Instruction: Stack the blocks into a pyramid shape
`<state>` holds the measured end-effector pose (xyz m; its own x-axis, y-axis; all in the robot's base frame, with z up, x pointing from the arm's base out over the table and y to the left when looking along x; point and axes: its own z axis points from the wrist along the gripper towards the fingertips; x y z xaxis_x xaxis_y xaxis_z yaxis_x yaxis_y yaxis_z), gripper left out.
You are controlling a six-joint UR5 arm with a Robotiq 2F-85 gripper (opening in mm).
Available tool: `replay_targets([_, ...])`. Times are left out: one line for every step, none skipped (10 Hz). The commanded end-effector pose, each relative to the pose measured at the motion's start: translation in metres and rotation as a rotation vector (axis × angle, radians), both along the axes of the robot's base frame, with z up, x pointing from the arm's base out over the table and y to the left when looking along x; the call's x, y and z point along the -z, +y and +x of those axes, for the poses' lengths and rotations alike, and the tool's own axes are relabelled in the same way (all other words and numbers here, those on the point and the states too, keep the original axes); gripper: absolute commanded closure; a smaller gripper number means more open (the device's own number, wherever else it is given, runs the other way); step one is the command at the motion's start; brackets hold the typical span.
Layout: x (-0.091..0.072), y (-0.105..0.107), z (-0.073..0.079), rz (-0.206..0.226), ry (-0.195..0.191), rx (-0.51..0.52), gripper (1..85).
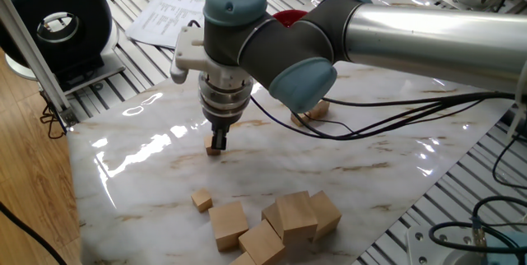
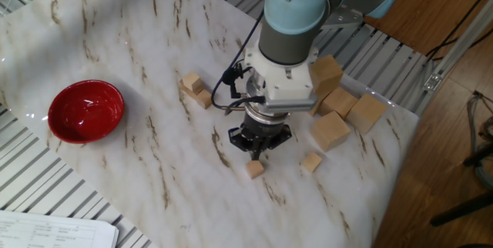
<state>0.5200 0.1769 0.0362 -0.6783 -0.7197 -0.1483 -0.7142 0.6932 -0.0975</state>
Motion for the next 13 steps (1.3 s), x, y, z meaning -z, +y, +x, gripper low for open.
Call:
replay_targets([0.000, 0.008, 0.000, 0.013, 0.029, 0.016, 84.7])
replay_targets([0.002, 0.012, 0.001, 0.014, 0.032, 0.015, 84.7])
replay_targets([0.003, 0.013, -0.001, 0.020, 0.040, 0.011, 84.7])
replay_targets([0.005, 0.014, -0.001, 0.022, 0.049, 0.005, 84.7])
replay_targets([0.006, 0.011, 0.000, 0.013, 0.048, -0.004, 84.7])
replay_targets([0.006, 0.011, 0.001, 0.016, 0.048, 0.000, 84.7])
replay_targets([0.005, 0.009, 0.005, 0.012, 0.050, -0.007, 84.7])
replay_targets([0.003, 0.009, 0.006, 0.010, 0.051, -0.009, 84.7])
replay_targets([0.001, 0.007, 0.006, 0.002, 0.048, -0.010, 84.7])
replay_targets([0.000, 0.006, 0.003, 0.000, 0.059, -0.007, 84.7])
replay_targets([-0.002, 0.004, 0.005, -0.005, 0.054, -0.010, 84.3])
replay_targets([-0.004, 0.003, 0.004, -0.005, 0.058, -0.022, 81.7])
replay_targets([-0.005, 0.007, 0.002, 0.010, 0.067, -0.031, 73.7])
